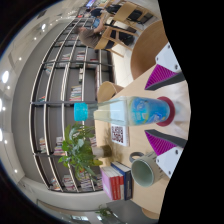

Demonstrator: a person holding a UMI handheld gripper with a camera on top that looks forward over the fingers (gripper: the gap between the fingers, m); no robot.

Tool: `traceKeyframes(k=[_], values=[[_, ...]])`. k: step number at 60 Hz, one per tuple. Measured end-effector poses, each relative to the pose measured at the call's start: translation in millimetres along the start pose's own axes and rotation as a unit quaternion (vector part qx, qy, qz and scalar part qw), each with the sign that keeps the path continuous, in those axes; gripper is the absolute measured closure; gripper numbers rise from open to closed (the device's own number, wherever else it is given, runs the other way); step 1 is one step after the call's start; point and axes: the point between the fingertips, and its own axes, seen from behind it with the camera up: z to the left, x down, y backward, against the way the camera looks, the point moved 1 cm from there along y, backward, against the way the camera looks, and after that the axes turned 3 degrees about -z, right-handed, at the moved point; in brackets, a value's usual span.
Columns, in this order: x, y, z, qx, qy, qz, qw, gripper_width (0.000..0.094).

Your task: Pour water

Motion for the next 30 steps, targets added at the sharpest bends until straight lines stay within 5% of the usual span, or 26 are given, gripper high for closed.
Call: traceKeyframes(k=[17,30], values=[[58.6,111.7,72.8,-0.046,0.010,0.106,0.993,0.0126],[11.5,158.5,133.4,-0.059,-0.001,0.102,0.993,0.0113]])
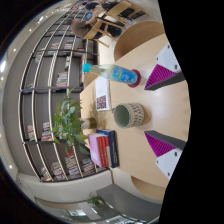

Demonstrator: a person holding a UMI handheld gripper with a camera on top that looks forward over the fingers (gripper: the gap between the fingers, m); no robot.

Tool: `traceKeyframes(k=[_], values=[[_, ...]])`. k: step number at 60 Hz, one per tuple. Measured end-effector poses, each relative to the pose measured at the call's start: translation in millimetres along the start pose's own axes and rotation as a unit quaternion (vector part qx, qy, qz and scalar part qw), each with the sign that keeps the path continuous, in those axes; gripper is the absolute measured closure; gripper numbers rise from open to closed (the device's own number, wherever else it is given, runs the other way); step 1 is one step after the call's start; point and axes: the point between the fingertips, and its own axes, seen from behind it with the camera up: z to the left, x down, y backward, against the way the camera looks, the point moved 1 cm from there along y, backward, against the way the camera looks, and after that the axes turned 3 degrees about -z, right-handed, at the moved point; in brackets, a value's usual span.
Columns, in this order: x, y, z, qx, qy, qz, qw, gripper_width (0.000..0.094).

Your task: Pour water

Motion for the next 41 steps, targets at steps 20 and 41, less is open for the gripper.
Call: traceKeyframes(k=[20,41], values=[[-81.6,59.0,40.0,-0.006,0.027,-0.052,0.998,0.0116],[-96.4,81.2,58.3,-0.012,0.027,-0.062,0.998,0.0122]])
